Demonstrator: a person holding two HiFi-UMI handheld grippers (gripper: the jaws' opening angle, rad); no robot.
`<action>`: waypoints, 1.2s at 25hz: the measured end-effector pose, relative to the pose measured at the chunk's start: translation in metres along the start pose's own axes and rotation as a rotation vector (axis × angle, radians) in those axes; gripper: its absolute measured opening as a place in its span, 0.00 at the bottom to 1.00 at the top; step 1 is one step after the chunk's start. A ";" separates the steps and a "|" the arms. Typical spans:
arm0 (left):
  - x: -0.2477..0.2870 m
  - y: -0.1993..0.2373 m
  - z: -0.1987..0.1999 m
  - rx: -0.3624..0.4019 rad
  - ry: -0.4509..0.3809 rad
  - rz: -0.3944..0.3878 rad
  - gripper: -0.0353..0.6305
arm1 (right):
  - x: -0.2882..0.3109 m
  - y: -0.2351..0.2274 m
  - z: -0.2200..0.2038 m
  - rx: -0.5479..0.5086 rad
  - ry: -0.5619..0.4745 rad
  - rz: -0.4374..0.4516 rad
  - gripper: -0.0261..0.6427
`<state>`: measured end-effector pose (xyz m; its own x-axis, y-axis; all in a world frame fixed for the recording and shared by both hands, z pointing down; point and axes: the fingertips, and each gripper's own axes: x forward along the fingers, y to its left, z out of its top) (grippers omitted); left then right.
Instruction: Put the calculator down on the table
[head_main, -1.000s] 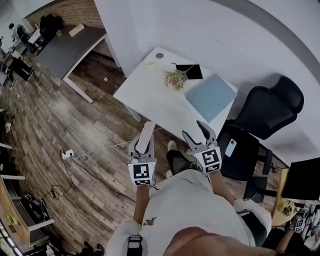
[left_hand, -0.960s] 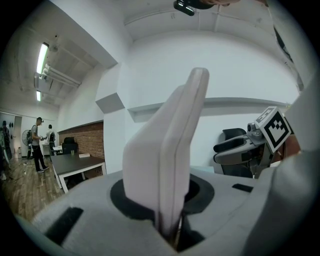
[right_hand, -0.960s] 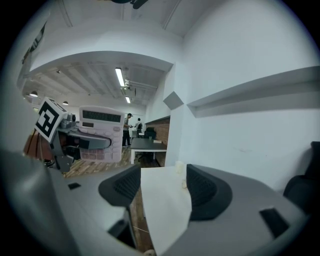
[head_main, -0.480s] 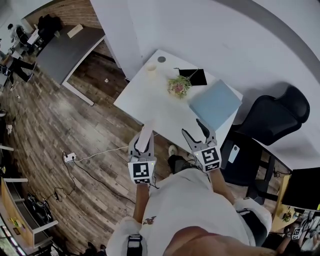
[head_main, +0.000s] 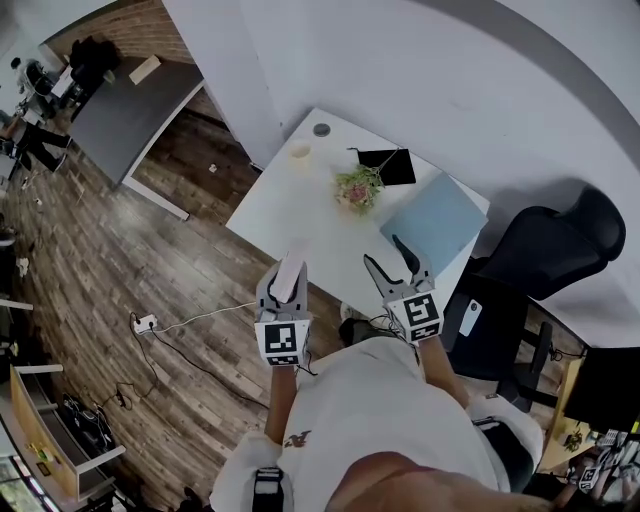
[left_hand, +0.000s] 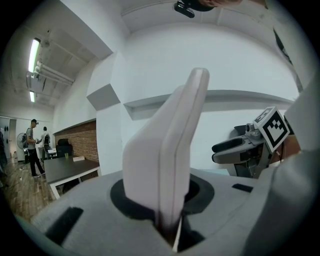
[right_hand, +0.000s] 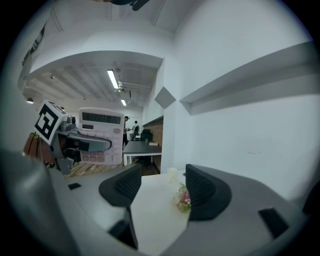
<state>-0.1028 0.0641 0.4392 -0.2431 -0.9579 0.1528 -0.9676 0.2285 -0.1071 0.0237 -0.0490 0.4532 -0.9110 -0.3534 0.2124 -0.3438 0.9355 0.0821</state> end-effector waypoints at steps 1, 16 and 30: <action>0.005 0.001 0.002 0.003 0.001 -0.002 0.19 | 0.003 -0.003 0.001 0.005 0.001 -0.001 0.46; 0.065 0.012 0.012 0.026 0.028 -0.036 0.19 | 0.047 -0.042 0.011 0.029 -0.001 -0.004 0.45; 0.127 0.022 -0.004 0.039 0.034 -0.247 0.19 | 0.074 -0.062 -0.009 0.086 0.069 -0.166 0.44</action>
<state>-0.1552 -0.0523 0.4600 -0.0026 -0.9773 0.2119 -0.9948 -0.0190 -0.0999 -0.0203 -0.1326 0.4725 -0.8235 -0.4994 0.2692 -0.5089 0.8600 0.0385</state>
